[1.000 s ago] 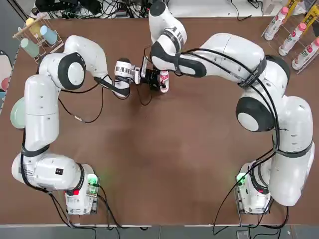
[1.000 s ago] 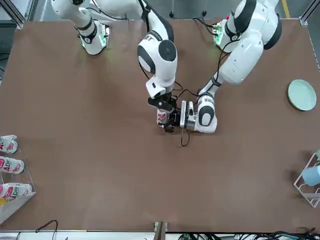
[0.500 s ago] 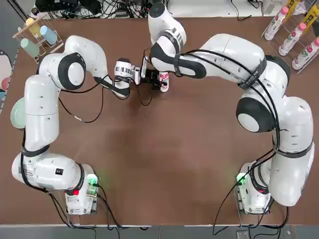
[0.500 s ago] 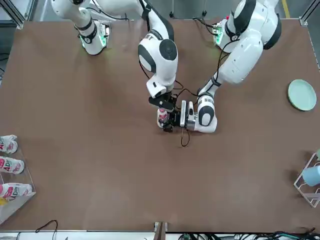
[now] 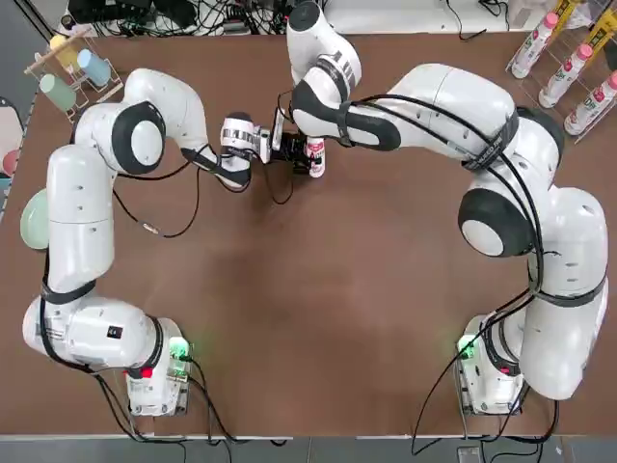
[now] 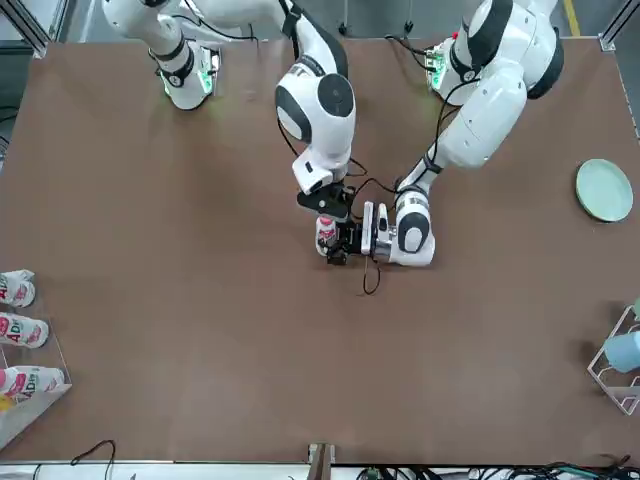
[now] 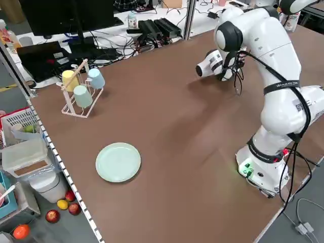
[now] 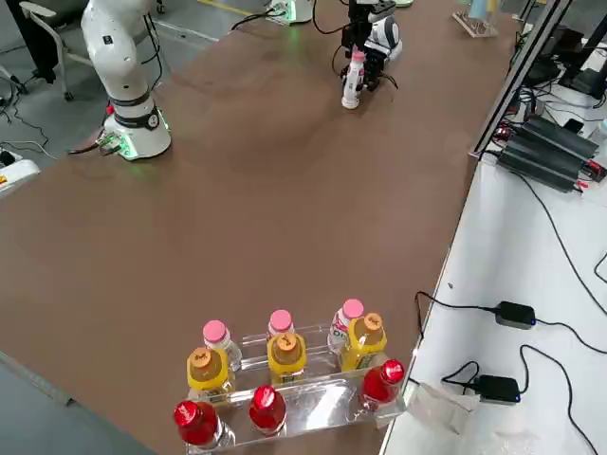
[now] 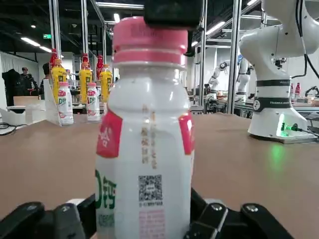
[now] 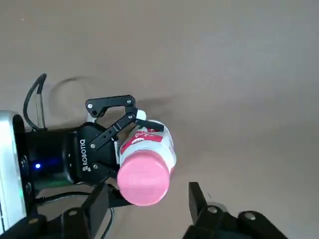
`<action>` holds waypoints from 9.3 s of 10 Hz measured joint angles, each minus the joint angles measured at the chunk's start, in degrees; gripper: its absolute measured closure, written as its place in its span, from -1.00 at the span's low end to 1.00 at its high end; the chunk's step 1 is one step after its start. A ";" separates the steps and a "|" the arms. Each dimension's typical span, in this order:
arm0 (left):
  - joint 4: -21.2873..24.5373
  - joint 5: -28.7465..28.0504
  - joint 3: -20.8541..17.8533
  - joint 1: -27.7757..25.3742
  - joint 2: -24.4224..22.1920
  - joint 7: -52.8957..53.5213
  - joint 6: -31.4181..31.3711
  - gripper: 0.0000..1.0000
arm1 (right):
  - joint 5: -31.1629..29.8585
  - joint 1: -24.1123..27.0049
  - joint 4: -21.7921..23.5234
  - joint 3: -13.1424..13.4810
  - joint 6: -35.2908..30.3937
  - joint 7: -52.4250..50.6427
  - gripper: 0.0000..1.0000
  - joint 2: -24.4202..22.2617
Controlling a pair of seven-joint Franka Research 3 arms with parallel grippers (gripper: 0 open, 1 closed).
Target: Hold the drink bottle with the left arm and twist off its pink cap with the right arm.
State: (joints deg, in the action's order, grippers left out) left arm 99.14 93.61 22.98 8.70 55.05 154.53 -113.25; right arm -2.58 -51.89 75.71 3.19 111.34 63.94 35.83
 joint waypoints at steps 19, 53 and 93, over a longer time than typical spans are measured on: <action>0.00 0.94 -0.54 0.18 -0.19 0.00 0.01 -0.06 | -1.15 -0.32 0.03 0.69 3.03 -0.11 -0.27 0.00; -0.64 1.52 -1.51 0.52 -0.48 -0.01 -0.30 -0.05 | 0.46 1.36 0.26 0.76 5.49 -38.66 0.14 0.21; 1.40 -56.52 -4.89 -32.72 -21.41 -35.62 0.87 -1.00 | 3.33 20.26 17.94 0.45 21.36 -56.77 -0.67 -2.42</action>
State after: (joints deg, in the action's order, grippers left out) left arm 100.54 37.09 18.09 -24.02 33.64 118.91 -112.38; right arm 0.75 -31.63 93.65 3.64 132.70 7.17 33.41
